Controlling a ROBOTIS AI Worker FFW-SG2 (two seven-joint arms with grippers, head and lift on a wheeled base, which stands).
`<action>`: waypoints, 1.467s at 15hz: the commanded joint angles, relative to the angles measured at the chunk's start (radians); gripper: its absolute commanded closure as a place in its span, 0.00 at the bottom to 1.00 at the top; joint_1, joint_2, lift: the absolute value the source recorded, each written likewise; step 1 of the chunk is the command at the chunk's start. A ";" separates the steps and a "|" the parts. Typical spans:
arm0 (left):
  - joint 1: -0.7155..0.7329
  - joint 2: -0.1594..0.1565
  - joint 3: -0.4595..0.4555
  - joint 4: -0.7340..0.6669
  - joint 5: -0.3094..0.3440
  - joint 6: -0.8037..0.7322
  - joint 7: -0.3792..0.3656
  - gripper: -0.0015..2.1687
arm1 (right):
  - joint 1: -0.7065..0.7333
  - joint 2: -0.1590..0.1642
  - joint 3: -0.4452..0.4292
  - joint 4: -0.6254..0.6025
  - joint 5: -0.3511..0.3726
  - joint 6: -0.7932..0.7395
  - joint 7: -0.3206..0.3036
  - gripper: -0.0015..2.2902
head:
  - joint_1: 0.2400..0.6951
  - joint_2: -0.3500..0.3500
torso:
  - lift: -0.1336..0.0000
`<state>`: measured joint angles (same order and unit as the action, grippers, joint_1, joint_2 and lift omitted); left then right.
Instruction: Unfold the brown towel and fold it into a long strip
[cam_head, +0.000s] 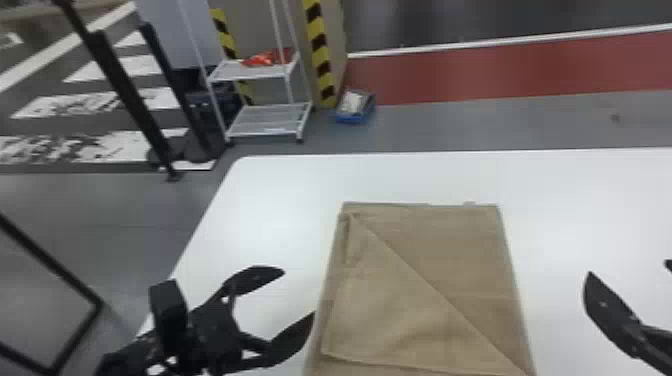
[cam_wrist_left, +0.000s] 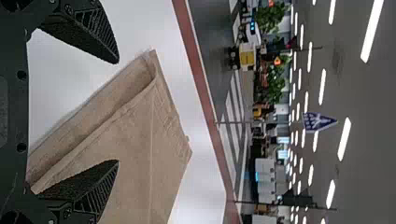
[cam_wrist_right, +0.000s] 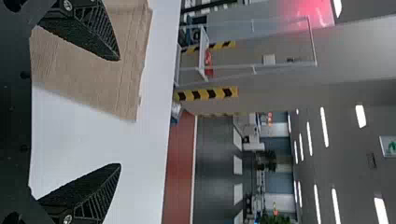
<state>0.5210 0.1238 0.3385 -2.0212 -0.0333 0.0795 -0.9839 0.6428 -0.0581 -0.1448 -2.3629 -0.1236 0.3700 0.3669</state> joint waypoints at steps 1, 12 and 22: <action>0.008 -0.006 -0.027 -0.047 -0.122 -0.010 -0.067 0.07 | 0.015 0.059 -0.242 0.027 -0.137 0.004 0.023 0.03 | 1.00 0.57 | 0.13; -0.001 -0.006 -0.144 -0.007 -0.427 -0.037 -0.127 0.13 | -0.035 0.059 -0.604 0.097 -0.381 0.077 0.129 0.03 | 1.00 0.00 | 0.13; 0.004 -0.010 -0.165 0.009 -0.444 -0.132 0.057 0.15 | -0.054 0.059 -0.602 0.114 -0.381 0.099 0.145 0.03 | 1.00 0.00 | 0.14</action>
<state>0.5205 0.1147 0.1709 -2.0061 -0.4845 -0.0286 -0.9234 0.5917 0.0000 -0.7473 -2.2520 -0.5051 0.4653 0.5110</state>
